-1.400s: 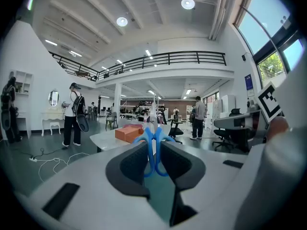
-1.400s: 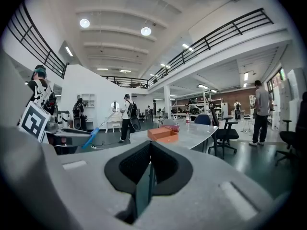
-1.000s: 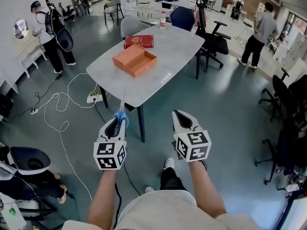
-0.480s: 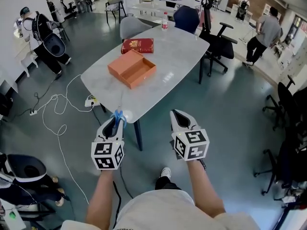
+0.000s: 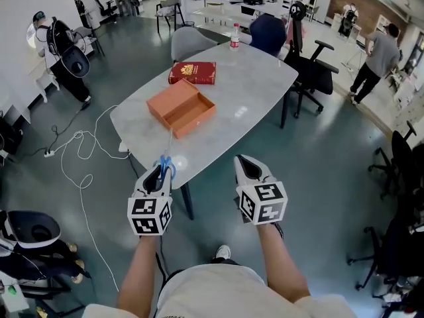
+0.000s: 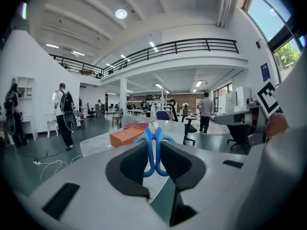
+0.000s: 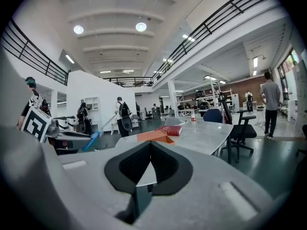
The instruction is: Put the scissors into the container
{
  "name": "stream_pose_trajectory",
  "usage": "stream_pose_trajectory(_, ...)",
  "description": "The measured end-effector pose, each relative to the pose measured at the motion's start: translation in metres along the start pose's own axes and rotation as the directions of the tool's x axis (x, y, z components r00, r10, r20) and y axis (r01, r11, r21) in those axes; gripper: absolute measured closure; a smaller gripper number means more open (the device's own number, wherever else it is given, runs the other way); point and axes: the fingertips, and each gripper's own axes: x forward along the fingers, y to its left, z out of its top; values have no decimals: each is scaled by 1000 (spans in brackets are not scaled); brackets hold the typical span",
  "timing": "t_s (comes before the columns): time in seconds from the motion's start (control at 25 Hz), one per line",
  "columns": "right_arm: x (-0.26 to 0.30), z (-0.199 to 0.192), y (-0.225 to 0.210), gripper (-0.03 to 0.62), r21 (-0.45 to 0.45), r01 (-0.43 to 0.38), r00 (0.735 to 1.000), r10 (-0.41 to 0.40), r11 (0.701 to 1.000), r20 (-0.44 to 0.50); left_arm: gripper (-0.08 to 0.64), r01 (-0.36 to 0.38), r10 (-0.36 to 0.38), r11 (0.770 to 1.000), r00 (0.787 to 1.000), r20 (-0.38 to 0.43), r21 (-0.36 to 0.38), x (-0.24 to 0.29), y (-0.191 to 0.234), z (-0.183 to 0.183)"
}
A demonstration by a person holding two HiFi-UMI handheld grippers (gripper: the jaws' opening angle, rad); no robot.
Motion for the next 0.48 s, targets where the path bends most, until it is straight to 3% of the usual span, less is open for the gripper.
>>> stream_pose_trajectory(0.48, 43, 11, -27, 588, 4, -68, 998, 68, 998, 3, 479, -42, 43, 999, 999, -24, 26, 41, -1, 11)
